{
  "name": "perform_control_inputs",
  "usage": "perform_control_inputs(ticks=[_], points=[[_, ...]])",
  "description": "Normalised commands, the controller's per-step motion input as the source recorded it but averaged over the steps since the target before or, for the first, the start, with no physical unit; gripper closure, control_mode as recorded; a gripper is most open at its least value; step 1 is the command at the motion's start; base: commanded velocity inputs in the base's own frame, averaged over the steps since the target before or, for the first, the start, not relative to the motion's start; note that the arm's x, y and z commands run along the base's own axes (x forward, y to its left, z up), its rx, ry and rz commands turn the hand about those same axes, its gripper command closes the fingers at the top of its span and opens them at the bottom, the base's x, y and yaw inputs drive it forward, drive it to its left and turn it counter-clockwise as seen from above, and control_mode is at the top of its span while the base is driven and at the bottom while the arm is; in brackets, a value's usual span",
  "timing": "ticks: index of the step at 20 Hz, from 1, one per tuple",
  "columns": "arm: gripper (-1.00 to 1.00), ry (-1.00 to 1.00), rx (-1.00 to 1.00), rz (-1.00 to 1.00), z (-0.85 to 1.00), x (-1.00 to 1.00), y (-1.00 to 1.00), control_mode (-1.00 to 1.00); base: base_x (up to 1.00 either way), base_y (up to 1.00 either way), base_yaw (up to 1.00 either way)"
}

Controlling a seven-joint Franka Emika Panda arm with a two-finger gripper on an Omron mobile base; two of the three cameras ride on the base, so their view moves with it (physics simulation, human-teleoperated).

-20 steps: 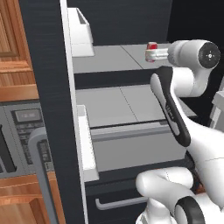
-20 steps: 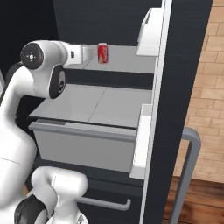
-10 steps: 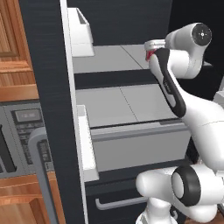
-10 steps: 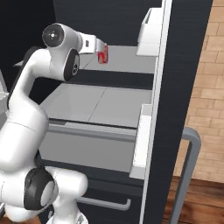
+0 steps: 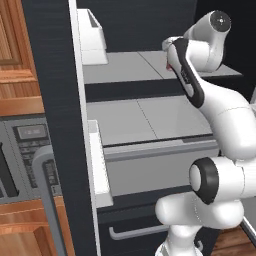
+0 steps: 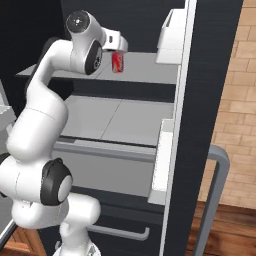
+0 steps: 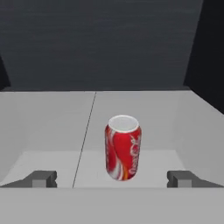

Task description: Open the fridge, grab two sodas, and place both sodas inside the bowl with ice on the dining counter.

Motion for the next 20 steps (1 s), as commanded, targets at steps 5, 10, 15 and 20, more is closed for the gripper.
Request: perform_control_inputs(ticks=[5, 10, 15, 20], points=[[-1.0, 0.05, 0.0, 0.0, 0.0, 0.42, -0.1, -1.0, 0.0, 0.0, 0.0], [-1.0, 0.05, 0.0, 0.0, -0.02, 0.35, -0.09, -1.0, 0.0, 0.0, 0.0], [-1.0, 0.04, 0.0, 0.0, -0.08, 0.23, -0.03, -1.0, 0.0, 0.0, 0.0], [-1.0, 0.04, 0.0, 0.0, -0.23, 0.2, -0.02, -1.0, 0.0, 0.0, 0.0]])
